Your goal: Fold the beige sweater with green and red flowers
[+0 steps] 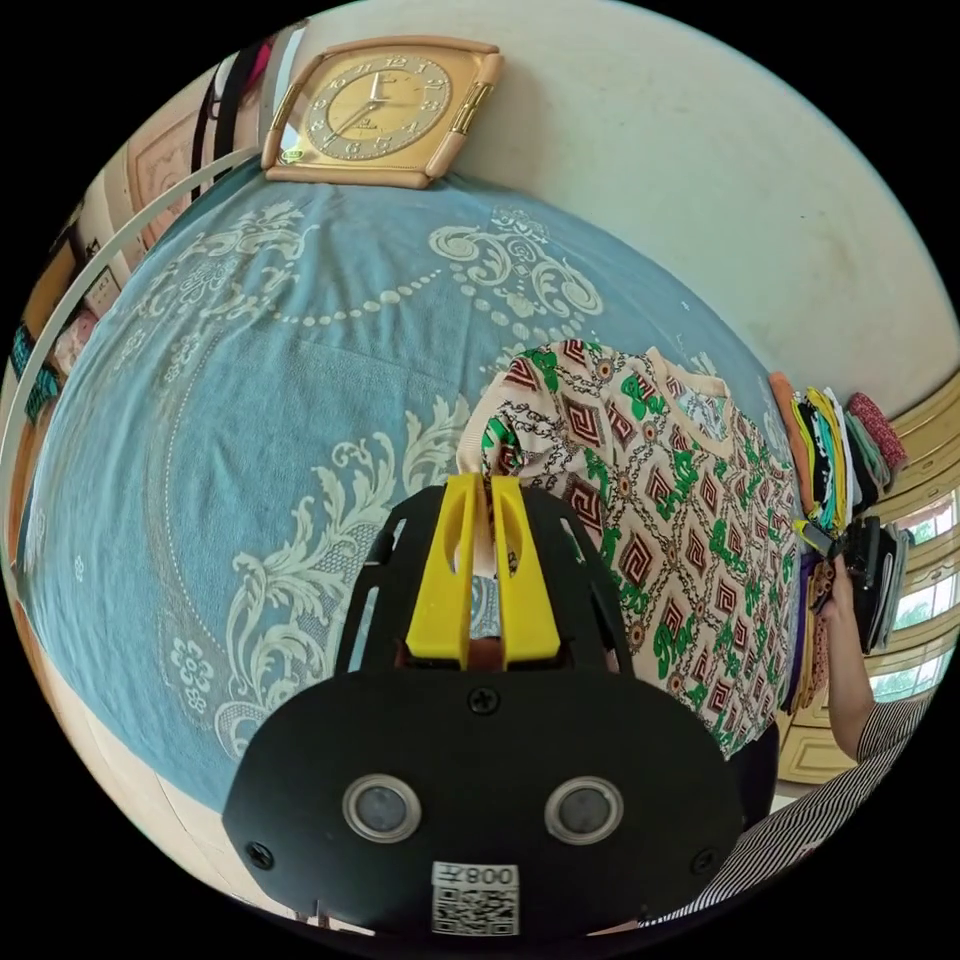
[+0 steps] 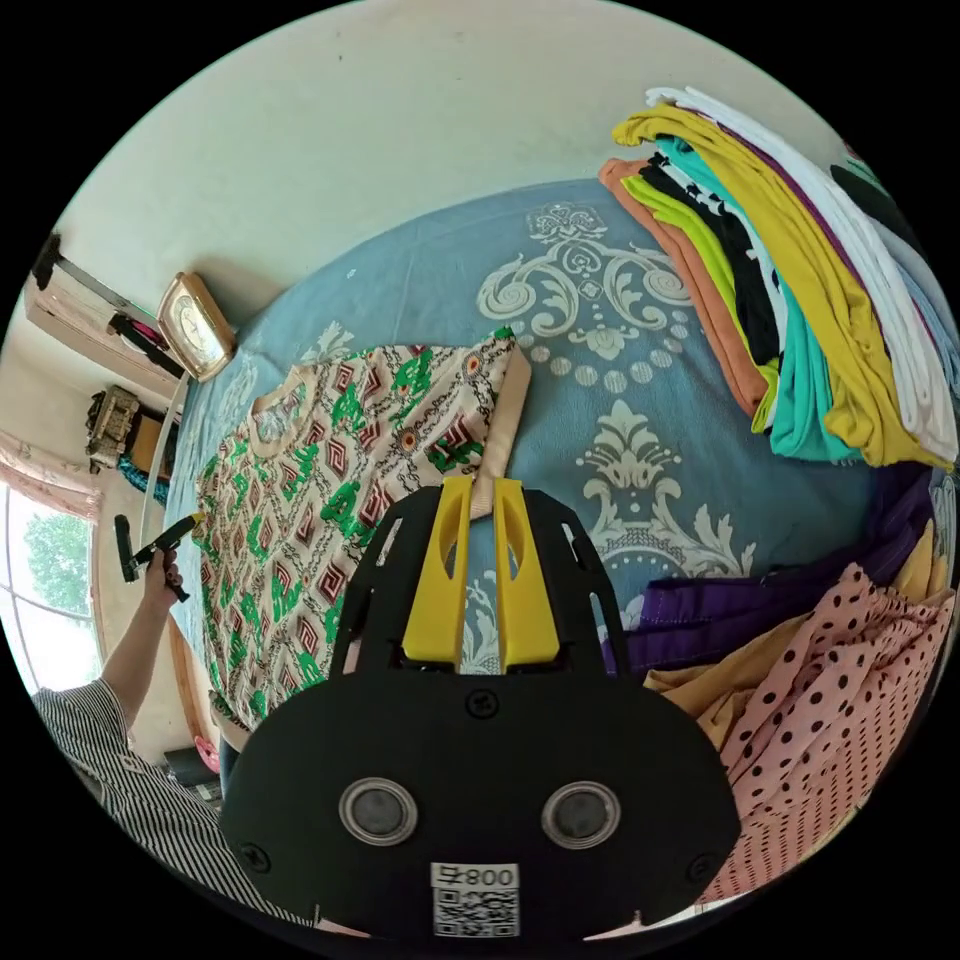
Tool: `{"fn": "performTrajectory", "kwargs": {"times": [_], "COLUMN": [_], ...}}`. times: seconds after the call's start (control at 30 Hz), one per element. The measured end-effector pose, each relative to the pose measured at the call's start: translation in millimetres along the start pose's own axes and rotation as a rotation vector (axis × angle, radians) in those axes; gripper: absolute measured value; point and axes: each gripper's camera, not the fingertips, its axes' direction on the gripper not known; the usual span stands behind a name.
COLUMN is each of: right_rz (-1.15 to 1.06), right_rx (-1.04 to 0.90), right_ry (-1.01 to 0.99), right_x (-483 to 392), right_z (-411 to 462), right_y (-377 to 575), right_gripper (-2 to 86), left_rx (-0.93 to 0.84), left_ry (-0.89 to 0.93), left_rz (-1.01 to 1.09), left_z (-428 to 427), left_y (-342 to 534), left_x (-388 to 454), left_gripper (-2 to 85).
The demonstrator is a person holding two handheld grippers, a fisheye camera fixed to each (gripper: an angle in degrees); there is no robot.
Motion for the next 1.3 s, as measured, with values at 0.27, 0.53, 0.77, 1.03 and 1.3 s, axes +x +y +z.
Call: {"fn": "performTrajectory", "kwargs": {"times": [0.27, 0.53, 0.77, 1.03, 1.3], "right_rz": [-0.027, 0.014, -0.514, -0.913, -0.938], "right_rx": [-0.078, 0.134, 0.001, -0.162, -0.198], "right_ry": [0.100, -0.027, -0.370, -0.289, -0.020], "right_x": [-7.4, -30.8, -248.2, -430.7, -463.9], "right_z": [54.0, 68.4, 176.1, 294.3, 401.8], "right_y": [6.3, 19.4, -26.2, -6.3, 9.7], "right_gripper": [0.6, 0.8, 5.4, 5.9, 6.7], "left_rx": [0.031, 0.083, 0.108, 0.157, 0.159], "left_ry": [-0.063, 0.018, -0.007, -0.289, -0.277], "left_rz": [0.029, -0.032, 0.084, 0.595, 0.604], "left_z": [-5.4, -0.5, 12.6, 29.4, 44.7], "left_y": [35.4, 63.5, 93.4, 135.8, 165.5], "left_x": [12.9, 10.9, 48.9, 175.6, 189.6], "left_gripper": [2.1, 4.1, 1.0, 0.4, 0.2]}}
